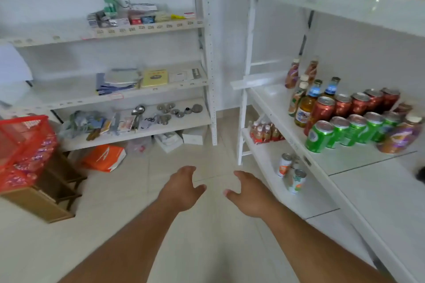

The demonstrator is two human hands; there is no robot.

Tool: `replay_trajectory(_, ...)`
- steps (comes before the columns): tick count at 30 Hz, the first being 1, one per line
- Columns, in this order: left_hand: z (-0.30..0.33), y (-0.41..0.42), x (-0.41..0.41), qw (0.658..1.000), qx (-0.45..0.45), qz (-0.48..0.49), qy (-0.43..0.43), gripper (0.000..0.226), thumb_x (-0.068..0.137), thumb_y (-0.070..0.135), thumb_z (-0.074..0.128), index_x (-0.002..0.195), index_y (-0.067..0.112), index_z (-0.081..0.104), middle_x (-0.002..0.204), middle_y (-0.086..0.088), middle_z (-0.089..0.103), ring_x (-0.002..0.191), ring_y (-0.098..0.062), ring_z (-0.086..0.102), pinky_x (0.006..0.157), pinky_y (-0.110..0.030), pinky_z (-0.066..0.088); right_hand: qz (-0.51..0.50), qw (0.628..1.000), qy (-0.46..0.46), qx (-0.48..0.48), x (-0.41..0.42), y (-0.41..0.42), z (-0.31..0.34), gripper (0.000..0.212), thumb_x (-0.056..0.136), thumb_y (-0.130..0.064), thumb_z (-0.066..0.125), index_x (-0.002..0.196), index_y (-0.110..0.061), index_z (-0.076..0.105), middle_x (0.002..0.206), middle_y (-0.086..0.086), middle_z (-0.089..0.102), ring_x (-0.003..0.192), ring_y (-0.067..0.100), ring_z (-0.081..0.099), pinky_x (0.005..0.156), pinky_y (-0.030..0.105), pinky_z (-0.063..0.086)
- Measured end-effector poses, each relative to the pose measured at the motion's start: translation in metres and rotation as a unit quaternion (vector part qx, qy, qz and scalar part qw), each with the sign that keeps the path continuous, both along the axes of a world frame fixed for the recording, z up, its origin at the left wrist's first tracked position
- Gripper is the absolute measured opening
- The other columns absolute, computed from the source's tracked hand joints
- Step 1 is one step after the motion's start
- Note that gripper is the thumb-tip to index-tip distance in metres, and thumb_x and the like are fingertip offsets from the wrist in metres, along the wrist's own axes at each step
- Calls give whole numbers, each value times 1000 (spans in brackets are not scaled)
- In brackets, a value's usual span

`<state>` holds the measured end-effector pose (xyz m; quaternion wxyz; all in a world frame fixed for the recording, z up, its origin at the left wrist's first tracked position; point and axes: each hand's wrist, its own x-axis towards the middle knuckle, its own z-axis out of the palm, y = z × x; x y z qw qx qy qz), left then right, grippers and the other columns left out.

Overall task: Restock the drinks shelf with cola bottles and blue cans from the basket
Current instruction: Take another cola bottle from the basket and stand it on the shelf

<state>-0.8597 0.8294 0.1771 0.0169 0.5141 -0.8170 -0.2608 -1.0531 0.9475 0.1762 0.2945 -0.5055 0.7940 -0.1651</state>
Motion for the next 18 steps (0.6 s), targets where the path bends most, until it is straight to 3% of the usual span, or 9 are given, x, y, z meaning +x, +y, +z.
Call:
replay_trajectory(8,0,-41,174,982,15,187,3,77,96,53,66,160,24,35,165,1,35,147,-24,40,118,-35,38,154,988,-3,6,134,-110,1,83,97,-59,58,164,-21,27,167,1,33,151,24,35,121,34,32)
replay_trajectory(18,5,-104,346,950,13,308,53,78,94,55,67,159,25,36,166,3,35,147,-22,41,116,-36,41,257,966,7,3,310,-224,8,79,98,-55,59,163,-20,29,164,3,37,149,25,38,120,34,34)
